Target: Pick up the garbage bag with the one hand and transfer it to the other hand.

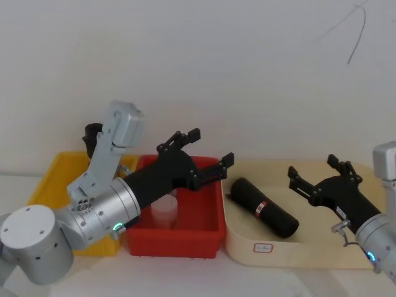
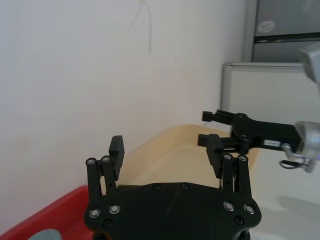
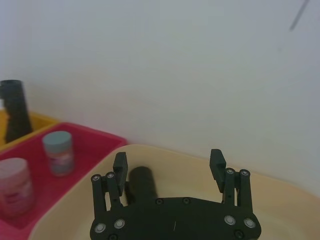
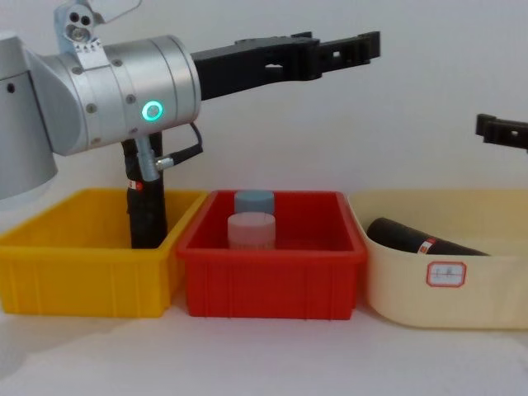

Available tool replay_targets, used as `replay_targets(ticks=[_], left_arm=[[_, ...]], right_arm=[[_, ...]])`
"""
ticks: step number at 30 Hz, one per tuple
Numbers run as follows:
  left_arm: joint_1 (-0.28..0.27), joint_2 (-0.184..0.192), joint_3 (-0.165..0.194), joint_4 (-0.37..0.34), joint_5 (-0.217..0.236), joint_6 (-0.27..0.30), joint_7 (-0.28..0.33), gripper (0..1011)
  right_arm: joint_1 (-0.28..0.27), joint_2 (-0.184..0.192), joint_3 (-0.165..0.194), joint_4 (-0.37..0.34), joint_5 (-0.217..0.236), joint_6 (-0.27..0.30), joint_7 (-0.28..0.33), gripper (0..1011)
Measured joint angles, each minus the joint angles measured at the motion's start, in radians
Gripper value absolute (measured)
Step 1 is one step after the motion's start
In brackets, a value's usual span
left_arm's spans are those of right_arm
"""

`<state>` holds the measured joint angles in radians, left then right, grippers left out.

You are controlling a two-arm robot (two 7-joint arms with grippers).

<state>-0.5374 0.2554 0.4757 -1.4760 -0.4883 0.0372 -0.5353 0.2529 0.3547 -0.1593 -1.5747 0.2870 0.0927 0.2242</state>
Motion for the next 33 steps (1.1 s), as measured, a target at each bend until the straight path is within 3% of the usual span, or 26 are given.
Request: replay_targets(ticks=[14,33], left_arm=[[0.063,0.041,-0.051,-0.081,0.048,0.001,0.129,1001],[0.198,0.102,-0.174,-0.219,0.124,0.023,0.32,1001]], right_arm=[[0.005,-0.017,-0.065,-0.02,0.02,0.017,0.07,1001],[0.066,-0.042,-0.155,0.022,0.031,0.024,0.137,1001]])
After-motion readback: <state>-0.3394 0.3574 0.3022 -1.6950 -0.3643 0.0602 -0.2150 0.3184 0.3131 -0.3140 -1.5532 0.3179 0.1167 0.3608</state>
